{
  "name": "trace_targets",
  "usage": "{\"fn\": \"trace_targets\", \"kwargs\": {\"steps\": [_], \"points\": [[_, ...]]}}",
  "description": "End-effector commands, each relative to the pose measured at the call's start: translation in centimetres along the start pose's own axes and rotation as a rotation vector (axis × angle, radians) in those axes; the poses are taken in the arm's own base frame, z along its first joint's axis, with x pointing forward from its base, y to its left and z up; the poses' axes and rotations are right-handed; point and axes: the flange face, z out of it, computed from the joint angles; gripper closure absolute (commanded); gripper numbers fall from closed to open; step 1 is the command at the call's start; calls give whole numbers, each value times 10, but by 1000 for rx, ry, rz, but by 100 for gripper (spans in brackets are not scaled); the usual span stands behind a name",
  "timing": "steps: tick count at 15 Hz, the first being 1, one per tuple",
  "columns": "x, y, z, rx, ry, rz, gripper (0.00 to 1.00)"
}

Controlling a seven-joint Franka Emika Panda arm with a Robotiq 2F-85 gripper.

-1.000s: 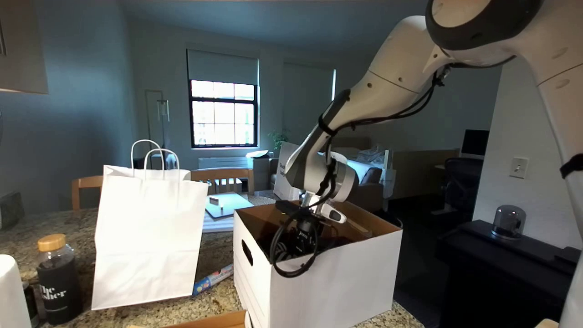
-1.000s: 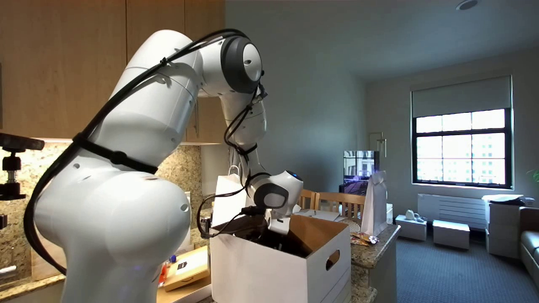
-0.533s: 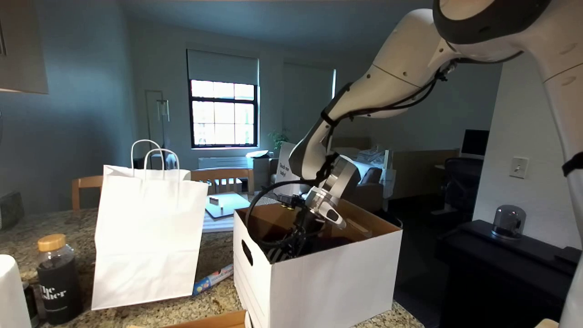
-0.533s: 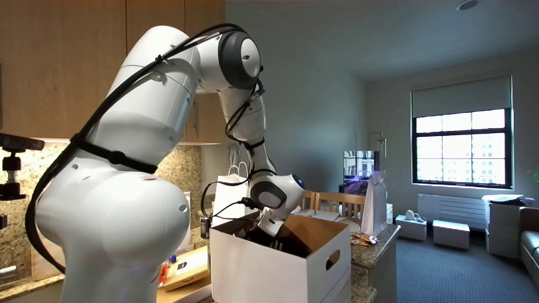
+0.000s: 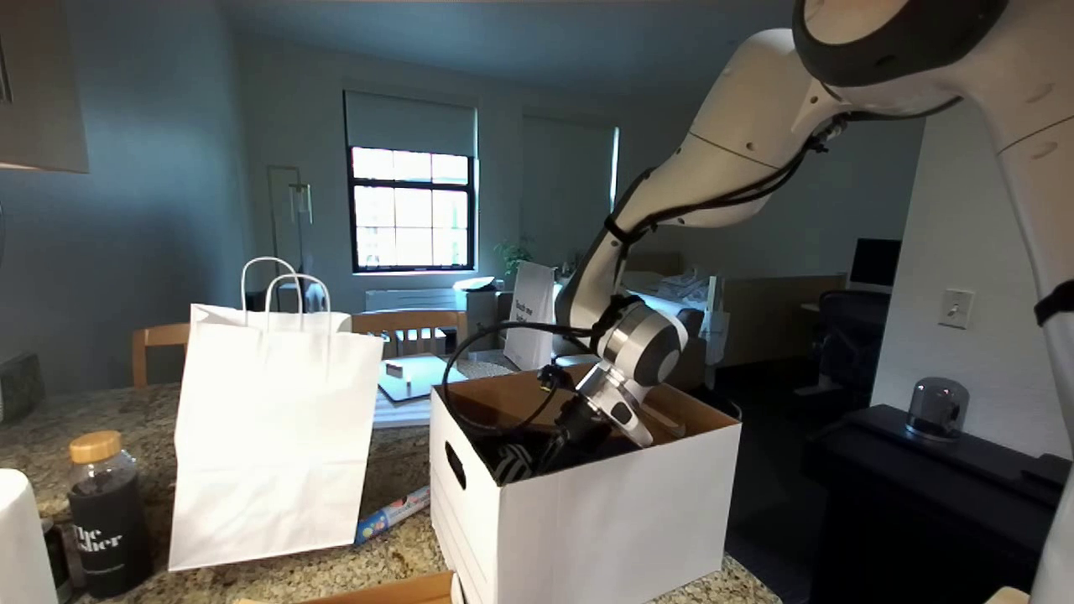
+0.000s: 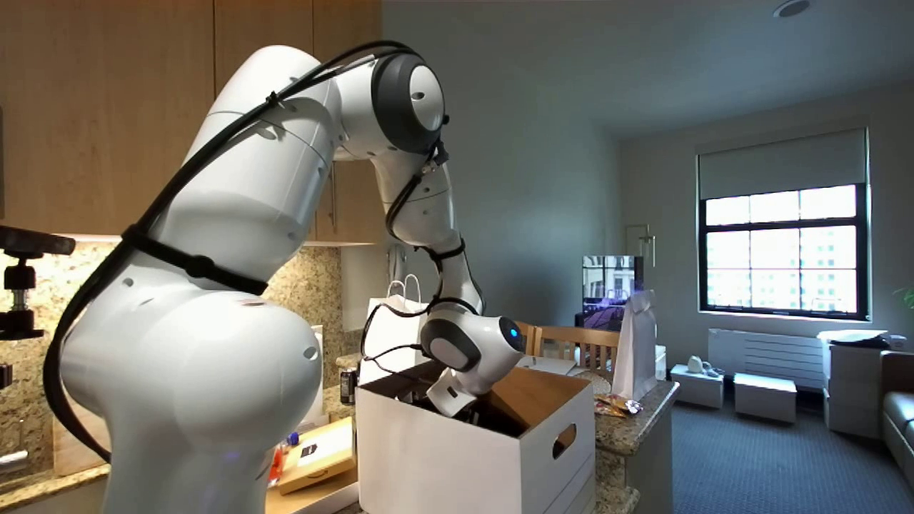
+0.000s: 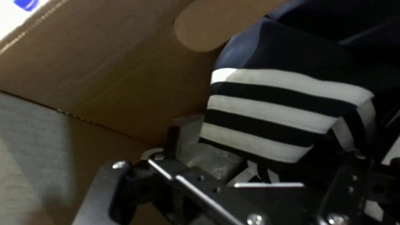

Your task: Remove three bottles from the box

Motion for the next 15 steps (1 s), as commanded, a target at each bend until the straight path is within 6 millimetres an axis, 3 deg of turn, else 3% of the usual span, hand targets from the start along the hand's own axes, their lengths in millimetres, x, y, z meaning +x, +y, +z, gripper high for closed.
{"fn": "trace_targets", "kwargs": {"steps": [1, 4, 15], "points": [[17, -6, 2, 45, -40, 94, 0], [22, -10, 8, 62, -3, 139, 0], [-6, -2, 23, 93, 152, 136, 0]]}}
